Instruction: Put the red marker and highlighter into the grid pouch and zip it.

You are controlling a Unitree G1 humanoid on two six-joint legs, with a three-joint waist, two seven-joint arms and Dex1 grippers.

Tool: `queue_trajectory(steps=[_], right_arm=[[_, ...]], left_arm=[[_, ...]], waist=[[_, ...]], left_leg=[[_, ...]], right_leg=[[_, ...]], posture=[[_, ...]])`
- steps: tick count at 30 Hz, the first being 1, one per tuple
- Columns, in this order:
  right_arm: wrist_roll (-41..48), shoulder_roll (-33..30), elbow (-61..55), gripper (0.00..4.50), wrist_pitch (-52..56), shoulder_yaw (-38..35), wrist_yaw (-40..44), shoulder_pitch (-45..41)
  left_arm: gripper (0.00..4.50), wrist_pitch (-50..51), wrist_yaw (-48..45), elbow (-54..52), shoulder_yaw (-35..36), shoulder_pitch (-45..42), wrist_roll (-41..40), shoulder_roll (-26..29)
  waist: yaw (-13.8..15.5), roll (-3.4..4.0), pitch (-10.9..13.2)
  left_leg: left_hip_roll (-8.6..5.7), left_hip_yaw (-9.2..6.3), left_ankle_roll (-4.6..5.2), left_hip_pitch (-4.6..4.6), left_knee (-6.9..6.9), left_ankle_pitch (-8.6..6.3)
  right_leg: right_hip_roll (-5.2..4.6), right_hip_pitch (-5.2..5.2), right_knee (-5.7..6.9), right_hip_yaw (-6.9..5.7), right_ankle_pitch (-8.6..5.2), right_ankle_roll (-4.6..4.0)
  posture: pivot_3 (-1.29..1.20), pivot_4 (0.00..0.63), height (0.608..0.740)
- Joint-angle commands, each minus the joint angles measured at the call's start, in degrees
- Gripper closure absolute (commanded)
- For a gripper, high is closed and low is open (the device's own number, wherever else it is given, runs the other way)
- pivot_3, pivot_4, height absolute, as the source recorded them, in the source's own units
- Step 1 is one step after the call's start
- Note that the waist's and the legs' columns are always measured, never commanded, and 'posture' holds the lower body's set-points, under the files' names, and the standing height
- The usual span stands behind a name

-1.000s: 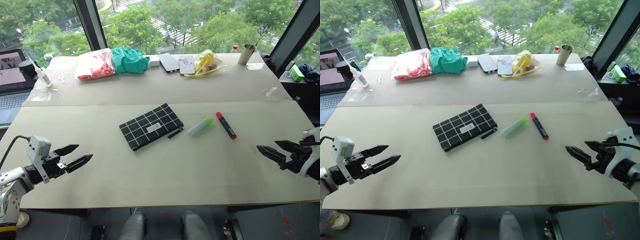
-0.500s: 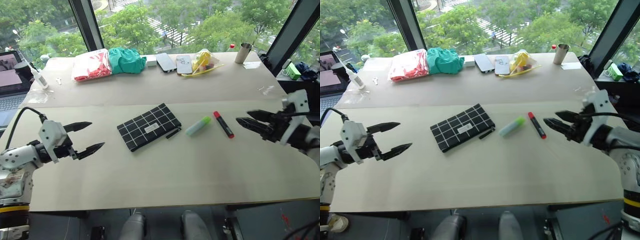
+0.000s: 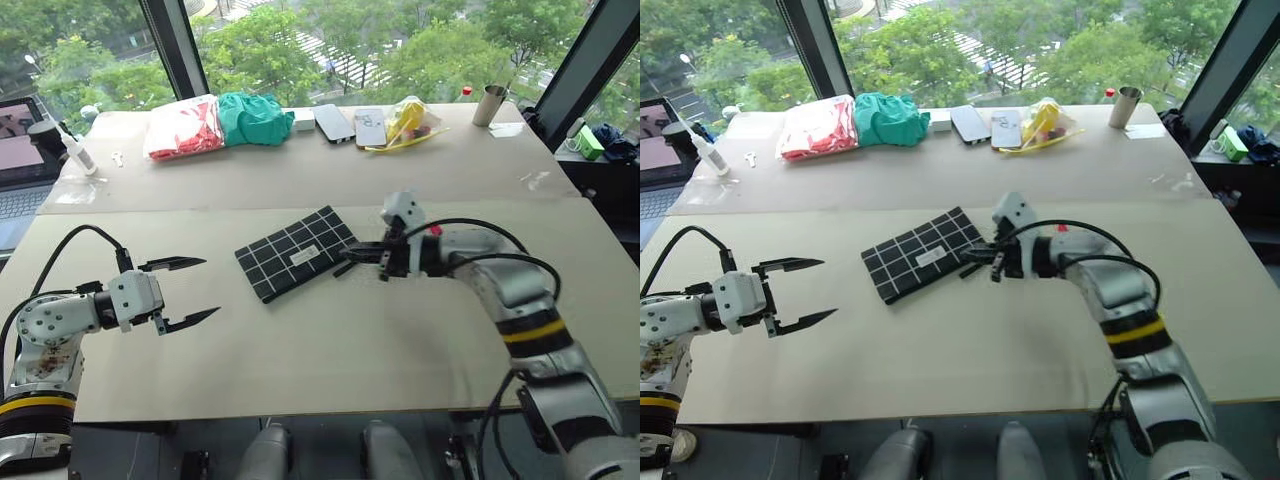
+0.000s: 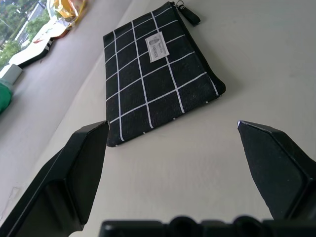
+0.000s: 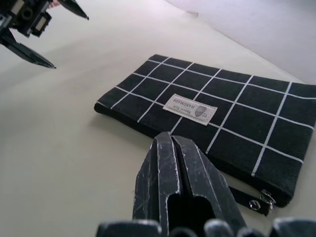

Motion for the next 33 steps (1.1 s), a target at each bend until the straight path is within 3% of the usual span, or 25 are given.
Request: queue_trajectory(steps=[1,4,8,19,23,27,33], right_arm=[[-6.97,3.20,8.47,4.48,-8.03,1.09,-4.52,-5.66],[-13.31,5.65,16.61,4.48,-13.03,3.11,-8.09,-8.70],[-17.74,6.11,19.46,4.48,-16.54,4.77,-7.69,-8.75],[-28.30,5.77,22.13,4.48,-14.59,8.64,-8.75,-7.77],[-30.28,6.57,22.86,4.48,-14.50,9.08,-8.91,-7.33],[-30.67,7.83,22.89,4.48,-14.32,8.21,-9.53,-7.21],[-31.13,8.25,22.70,4.48,-13.91,7.06,-10.16,-6.84]], left_arm=[[0.00,4.04,-1.21,-0.90,-1.00,-1.05,-2.53,0.36],[0.00,7.36,-2.16,-0.77,-2.88,-1.88,-3.01,-0.41],[0.00,3.69,-2.03,2.87,-5.22,-4.88,0.34,-1.20],[0.00,-1.37,-2.41,11.35,-7.19,-11.65,2.64,-1.28],[0.00,-6.78,-1.86,16.25,-9.38,-14.11,7.30,-0.30],[0.00,-17.44,2.77,24.49,-14.55,-17.71,18.06,0.98],[0.00,-25.57,8.23,30.57,-18.62,-21.85,22.89,-2.38]], waist=[[0.03,0.00,0.00],[-0.13,0.00,0.00],[-0.38,0.00,0.00],[-2.04,-0.03,-0.02],[-2.05,-0.04,-0.03],[-2.07,-0.06,-0.04],[-1.45,-0.02,-0.09]], left_leg=[[0.00,0.00,0.00,0.00,0.00,0.00],[-0.03,-0.07,-0.03,-0.01,0.00,0.02],[-0.03,-0.07,-0.06,-0.05,0.01,0.03],[-0.02,-0.08,-0.39,-0.32,0.03,0.24],[-0.04,-0.10,-0.37,-0.31,0.06,0.23],[-0.05,-0.13,-0.38,-0.28,0.09,0.23],[-0.07,-0.15,-0.40,-0.18,0.09,0.25]], right_leg=[[0.00,0.00,0.01,-0.01,0.00,0.00],[-0.01,-0.07,0.13,-0.07,0.00,0.00],[0.00,-0.18,0.26,-0.08,0.00,0.00],[0.00,-0.71,0.93,-0.11,0.00,0.00],[-0.01,-0.64,0.92,-0.12,0.00,0.00],[-0.01,-0.65,0.92,-0.13,0.00,0.00],[-0.01,-0.59,0.98,-0.13,0.00,0.00]], posture=[[0.00,0.150,0.740],[0.00,0.150,0.740],[0.00,0.150,0.740],[0.00,0.150,0.740],[0.00,0.150,0.740],[0.00,0.150,0.740],[0.00,0.150,0.740]])
